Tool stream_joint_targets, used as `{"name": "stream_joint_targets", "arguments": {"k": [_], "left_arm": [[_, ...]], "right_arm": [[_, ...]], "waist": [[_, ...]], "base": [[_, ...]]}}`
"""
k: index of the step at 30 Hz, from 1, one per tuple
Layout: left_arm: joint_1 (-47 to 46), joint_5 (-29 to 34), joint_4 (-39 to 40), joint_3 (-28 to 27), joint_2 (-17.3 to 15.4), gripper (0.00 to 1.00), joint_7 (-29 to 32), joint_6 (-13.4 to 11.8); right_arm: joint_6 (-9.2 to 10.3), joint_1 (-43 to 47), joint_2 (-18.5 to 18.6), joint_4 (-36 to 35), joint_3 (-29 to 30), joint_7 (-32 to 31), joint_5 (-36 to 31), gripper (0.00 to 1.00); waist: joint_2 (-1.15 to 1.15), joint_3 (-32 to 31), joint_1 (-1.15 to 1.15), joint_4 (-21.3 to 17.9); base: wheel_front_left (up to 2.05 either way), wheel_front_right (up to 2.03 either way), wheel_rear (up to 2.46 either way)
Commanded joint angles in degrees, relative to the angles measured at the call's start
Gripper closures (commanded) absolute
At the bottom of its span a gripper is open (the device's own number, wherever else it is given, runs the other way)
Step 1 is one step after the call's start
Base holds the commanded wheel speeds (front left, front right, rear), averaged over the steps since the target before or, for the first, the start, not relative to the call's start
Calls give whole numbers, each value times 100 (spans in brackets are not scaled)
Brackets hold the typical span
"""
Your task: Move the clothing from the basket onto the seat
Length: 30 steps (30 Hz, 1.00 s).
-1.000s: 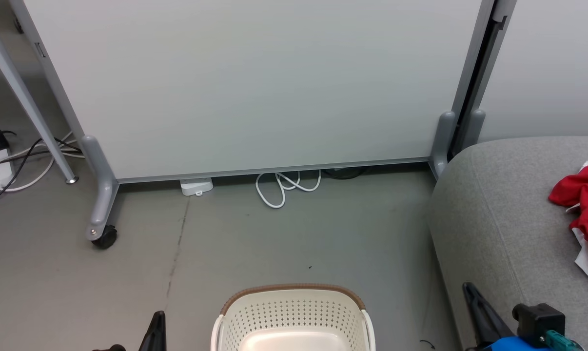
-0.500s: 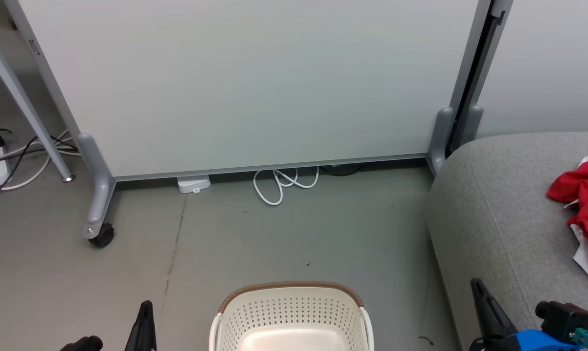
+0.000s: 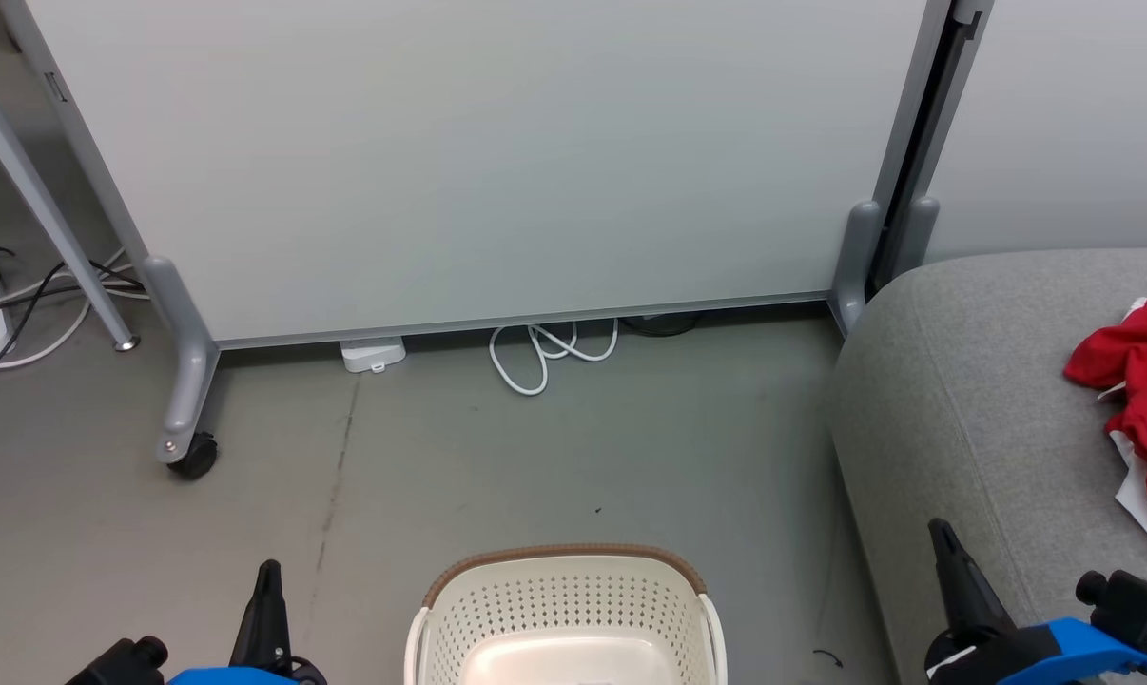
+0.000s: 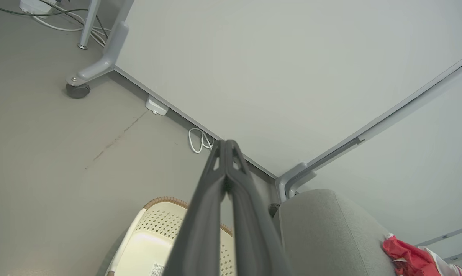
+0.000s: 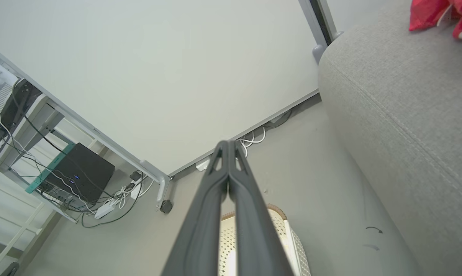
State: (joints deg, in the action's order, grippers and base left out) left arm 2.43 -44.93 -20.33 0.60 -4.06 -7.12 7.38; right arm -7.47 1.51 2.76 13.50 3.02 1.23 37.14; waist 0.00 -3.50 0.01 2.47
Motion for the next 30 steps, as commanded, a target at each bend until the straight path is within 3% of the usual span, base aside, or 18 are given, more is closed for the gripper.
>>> {"name": "stream_joint_targets", "arguments": {"k": [1, 30], "left_arm": [[-208, -220, 115, -63, -14, 100, 57, 6], [-492, -2005, 329, -327, 35, 100, 578, 10]], "right_arm": [[-2, -185, 14, -74, 33, -38, 265, 100], [-3, -445, 16, -28, 164, -332, 2342, 100]], "waist": [[0, 8, 0, -5], [0, 116, 0, -78]], "base": [[0, 0, 0], [0, 0, 0]]}}
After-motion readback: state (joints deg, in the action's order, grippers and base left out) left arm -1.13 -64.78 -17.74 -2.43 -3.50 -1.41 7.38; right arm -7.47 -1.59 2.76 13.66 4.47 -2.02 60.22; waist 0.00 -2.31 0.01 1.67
